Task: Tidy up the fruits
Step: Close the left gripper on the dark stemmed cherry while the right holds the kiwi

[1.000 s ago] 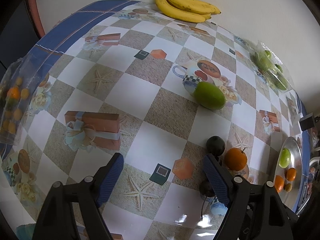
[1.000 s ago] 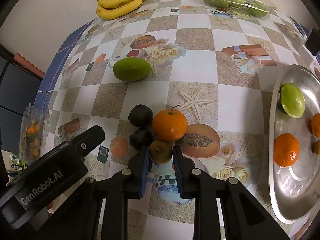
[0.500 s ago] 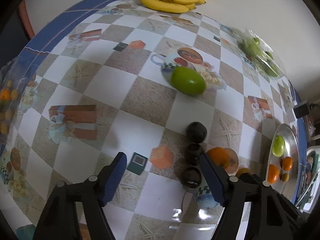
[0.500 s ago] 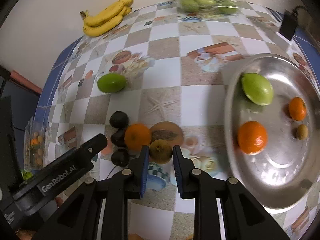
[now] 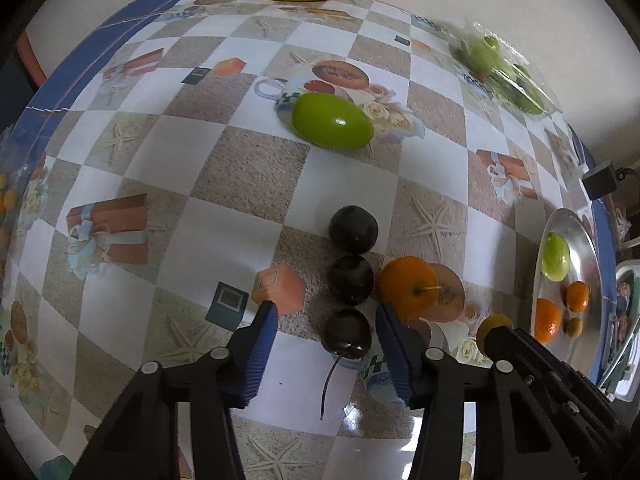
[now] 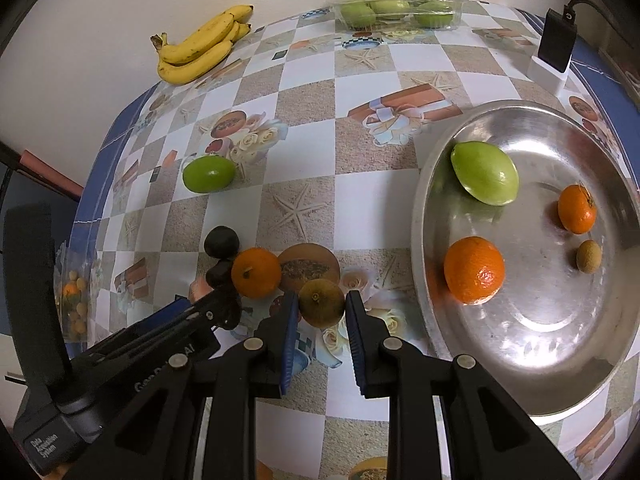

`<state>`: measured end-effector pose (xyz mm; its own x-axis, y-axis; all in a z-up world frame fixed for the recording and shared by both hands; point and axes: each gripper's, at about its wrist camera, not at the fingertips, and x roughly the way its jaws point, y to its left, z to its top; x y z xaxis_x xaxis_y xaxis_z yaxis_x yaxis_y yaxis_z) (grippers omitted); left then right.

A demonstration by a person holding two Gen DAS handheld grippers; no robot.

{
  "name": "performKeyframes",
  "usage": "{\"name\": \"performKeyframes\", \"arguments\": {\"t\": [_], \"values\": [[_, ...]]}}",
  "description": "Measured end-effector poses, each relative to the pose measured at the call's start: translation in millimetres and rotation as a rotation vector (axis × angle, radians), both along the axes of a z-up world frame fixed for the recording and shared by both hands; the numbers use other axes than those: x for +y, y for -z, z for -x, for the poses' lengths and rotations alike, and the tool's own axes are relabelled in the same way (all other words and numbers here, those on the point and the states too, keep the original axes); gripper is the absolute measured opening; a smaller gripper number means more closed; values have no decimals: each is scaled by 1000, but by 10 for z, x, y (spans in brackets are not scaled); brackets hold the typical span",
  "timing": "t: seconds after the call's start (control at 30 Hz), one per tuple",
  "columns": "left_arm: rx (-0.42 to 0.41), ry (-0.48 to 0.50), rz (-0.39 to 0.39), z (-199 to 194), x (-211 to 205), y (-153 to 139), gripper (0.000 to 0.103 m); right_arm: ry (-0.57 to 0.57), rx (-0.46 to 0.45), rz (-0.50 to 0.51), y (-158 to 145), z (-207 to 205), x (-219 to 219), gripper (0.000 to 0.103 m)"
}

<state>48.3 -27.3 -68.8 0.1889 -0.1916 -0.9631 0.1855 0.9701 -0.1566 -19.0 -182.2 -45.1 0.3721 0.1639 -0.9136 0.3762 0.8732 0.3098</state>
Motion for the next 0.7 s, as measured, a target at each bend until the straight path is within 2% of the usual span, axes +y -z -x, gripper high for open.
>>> {"name": "performKeyframes", "arguments": {"t": [0.3, 0.5, 0.57, 0.7], "values": [[13, 24, -15, 13, -52, 41, 45, -6, -1, -5, -7, -1, 7, 25], [14, 33, -5, 29, -48, 19, 35, -3, -1, -4, -7, -6, 8, 25], [16, 34, 5, 24, -69, 15, 29, -3, -2, -5, -8, -4, 9, 25], [13, 34, 9, 24, -62, -4, 28, -4, -3, -6, -10, -9, 14, 25]]}}
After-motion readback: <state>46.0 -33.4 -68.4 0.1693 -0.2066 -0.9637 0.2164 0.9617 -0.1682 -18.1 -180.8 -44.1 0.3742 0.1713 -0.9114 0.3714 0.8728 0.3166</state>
